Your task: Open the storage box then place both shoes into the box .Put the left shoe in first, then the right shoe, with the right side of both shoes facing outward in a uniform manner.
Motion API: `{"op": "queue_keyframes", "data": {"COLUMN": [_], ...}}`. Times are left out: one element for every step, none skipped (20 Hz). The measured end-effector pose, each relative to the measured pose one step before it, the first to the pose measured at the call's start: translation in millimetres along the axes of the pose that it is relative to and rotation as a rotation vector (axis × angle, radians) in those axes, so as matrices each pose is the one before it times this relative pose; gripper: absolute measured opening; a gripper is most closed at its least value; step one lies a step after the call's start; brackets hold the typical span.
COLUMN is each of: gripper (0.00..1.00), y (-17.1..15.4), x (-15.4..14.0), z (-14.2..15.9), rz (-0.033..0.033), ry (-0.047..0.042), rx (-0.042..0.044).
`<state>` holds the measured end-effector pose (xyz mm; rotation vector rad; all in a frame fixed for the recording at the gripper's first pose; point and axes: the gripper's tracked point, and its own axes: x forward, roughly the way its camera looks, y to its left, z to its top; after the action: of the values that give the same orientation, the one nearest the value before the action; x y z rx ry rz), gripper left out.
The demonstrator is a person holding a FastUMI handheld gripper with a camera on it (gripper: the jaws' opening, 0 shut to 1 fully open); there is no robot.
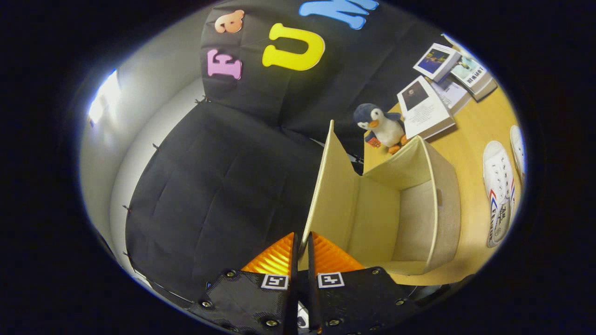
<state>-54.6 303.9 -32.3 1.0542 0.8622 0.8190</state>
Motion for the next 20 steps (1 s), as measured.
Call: {"op": "queue_keyframes", "data": {"gripper": [0.09, 0.09, 0.09, 0.09, 0.09, 0.09, 0.09, 0.09, 0.09, 0.09, 0.09, 0.09, 0.09, 0.09, 0.09, 0.09, 0.26, 0.42, 0.48, 0.48], "y": [4.39, 4.97, 5.7, 6.44, 5.29, 3.84, 3.76, 3.8, 4.51, 3.54, 3.45, 0.69, 1.35, 0.98, 3.98, 1.45, 2.25, -1.68, -3.85, -2.78], "x": [7.22, 7.01, 6.16, 7.78, 8.6, 9.92, 9.68, 11.04, 9.37, 9.62, 9.29, 7.99, 4.31, 5.79, 5.95, 4.2, 5.11, -2.27, -0.57, -1.99], "z": [-2.68, -1.36, -1.94, -1.69, -3.61, -1.24, -3.42, -2.51, -4.3, -2.4, -2.22, -1.53, -4.28, -1.8, -0.64, 2.02, -7.89, 0.31, -3.0, -1.11], "rz": [-0.00331, -0.00004, 0.00172, 0.00295, 0.00176, -0.00285, 0.00191, 0.00525, 0.0056, 0.00496, 0.00105, 0.00028, 0.00004, -0.0037, 0.00668, 0.00158, 0.00372, -0.00948, -0.01635, -0.00802], "ry": [0.00261, 0.0042, 0.00469, 0.00434, 0.00466, 0.00378, 0.00609, 0.00745, 0.00785, 0.00963, 0.00742, 0.01105, 0.00979, 0.00899, 0.00906, 0.01349, 0.0151, 0.00956, 0.00513, 0.00408], "rx": [-0.03368, -0.02859, -0.02324, -0.02119, -0.02291, -0.02405, -0.01714, -0.00767, -0.00602, -0.0092, -0.00862, -0.00684, -0.0049, -0.00459, 0.00162, -0.01228, -0.01774, -0.02665, -0.03025, -0.02622]}}
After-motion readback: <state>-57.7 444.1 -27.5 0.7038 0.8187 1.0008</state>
